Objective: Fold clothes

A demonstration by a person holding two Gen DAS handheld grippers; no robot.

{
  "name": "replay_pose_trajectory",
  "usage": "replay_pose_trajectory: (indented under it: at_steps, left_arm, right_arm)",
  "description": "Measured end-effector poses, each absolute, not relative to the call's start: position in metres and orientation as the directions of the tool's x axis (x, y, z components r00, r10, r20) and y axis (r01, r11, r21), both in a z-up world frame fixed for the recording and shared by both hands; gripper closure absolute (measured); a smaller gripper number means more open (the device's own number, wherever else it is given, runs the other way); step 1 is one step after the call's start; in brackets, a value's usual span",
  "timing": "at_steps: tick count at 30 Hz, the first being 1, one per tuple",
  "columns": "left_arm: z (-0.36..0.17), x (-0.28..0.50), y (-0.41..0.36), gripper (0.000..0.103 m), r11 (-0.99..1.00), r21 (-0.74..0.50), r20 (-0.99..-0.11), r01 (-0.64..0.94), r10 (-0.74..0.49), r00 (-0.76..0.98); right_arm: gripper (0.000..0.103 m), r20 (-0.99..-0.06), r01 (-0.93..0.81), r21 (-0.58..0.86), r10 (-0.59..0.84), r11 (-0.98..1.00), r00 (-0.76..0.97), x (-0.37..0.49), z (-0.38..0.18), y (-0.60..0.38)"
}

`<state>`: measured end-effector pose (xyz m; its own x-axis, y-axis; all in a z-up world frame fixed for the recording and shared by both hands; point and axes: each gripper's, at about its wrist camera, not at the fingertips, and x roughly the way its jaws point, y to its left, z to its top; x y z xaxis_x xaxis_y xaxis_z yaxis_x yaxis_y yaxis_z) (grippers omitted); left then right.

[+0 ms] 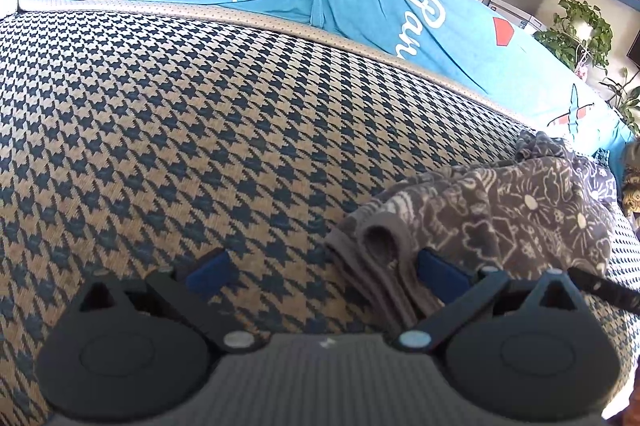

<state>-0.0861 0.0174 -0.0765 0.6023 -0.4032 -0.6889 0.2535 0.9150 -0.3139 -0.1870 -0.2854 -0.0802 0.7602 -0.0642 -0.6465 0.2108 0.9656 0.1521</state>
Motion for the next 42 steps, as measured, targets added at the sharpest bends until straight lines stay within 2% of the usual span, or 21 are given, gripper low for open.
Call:
replay_pose_trajectory:
  at_steps: [7, 13, 17, 20, 27, 30, 36, 42]
  left_arm:
    - [-0.076, -0.085, 0.021, 0.000, 0.914, -0.324, -0.690, 0.244, -0.404, 0.601]
    - [-0.076, -0.083, 0.022, 0.000, 0.914, -0.328, -0.691, 0.240, -0.405, 0.599]
    - [-0.075, -0.084, 0.025, 0.000, 0.908, -0.346, -0.687, 0.235, -0.416, 0.596]
    - [-0.074, -0.084, 0.026, 0.000, 0.895, -0.376, -0.678, 0.240, -0.442, 0.587]
    - [-0.071, -0.087, 0.019, 0.000, 0.875, -0.389, -0.663, 0.289, -0.484, 0.571]
    - [-0.071, -0.087, 0.017, 0.000, 0.869, -0.397, -0.662, 0.295, -0.493, 0.565]
    - [-0.070, -0.084, 0.019, 0.000, 0.857, -0.423, -0.656, 0.294, -0.513, 0.553]
    - [-0.072, -0.082, 0.022, 0.000, 0.828, -0.474, -0.650, 0.299, -0.558, 0.515]
  right_arm:
    - [0.070, -0.632, 0.188, 0.065, -0.105, 0.980, 0.768, -0.203, -0.087, -0.259]
    - [0.068, -0.622, 0.161, 0.058, -0.091, 0.985, 0.778, -0.222, -0.081, -0.244]
    - [0.069, -0.575, 0.084, 0.116, -0.002, 0.990, 0.818, -0.239, -0.071, -0.230]
    - [0.069, -0.539, -0.016, 0.107, 0.071, 0.994, 0.839, -0.249, -0.064, -0.209]
    - [0.069, -0.556, -0.148, 0.119, 0.190, 0.982, 0.809, -0.251, -0.065, -0.168]
    - [0.065, -0.571, -0.182, 0.093, 0.202, 0.979, 0.796, -0.250, -0.067, -0.154]
    - [0.047, -0.599, -0.232, -0.013, 0.178, 0.973, 0.781, -0.248, -0.076, -0.133]
    - [0.047, -0.605, -0.255, -0.174, 0.101, 0.951, 0.790, -0.242, -0.091, -0.121]
